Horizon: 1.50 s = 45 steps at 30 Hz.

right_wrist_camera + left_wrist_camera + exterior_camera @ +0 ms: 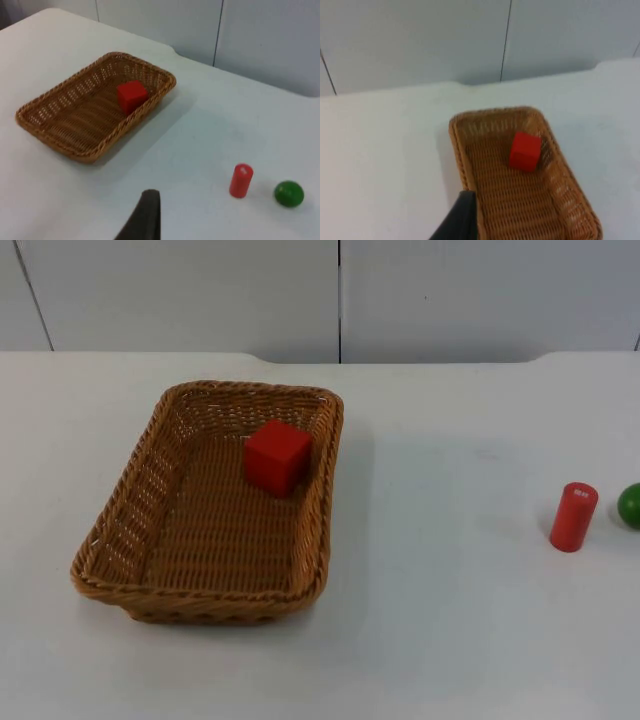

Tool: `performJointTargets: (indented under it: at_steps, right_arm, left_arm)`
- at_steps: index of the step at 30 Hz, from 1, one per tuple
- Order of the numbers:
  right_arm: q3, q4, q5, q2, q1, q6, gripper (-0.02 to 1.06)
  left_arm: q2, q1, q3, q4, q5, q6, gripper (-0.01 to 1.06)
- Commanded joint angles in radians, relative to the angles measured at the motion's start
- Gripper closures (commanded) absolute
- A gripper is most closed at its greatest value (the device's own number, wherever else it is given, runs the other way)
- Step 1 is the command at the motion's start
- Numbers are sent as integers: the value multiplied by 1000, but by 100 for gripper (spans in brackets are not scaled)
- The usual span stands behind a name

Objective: Pick up the basket with the left hand and place the object to the left of the red cylinder into the basket with the right hand.

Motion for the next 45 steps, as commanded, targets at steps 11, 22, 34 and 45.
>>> performJointTargets:
  at_steps: [11,22,34,45]
  right_arm:
    - [99,-97,178,-291,-7,100,17]
    - [142,-187,213,-291,-2,148,17]
    - [142,-189,214,-291,-2,150,17]
    - [142,-189,214,-291,-2,150,17]
  left_arm:
    - [-375,0,102,213,187,-232,8]
    - [-416,0,126,343,264,-295,8]
    - [-416,0,214,455,219,-381,8]
    - [-416,0,214,472,221,-384,8]
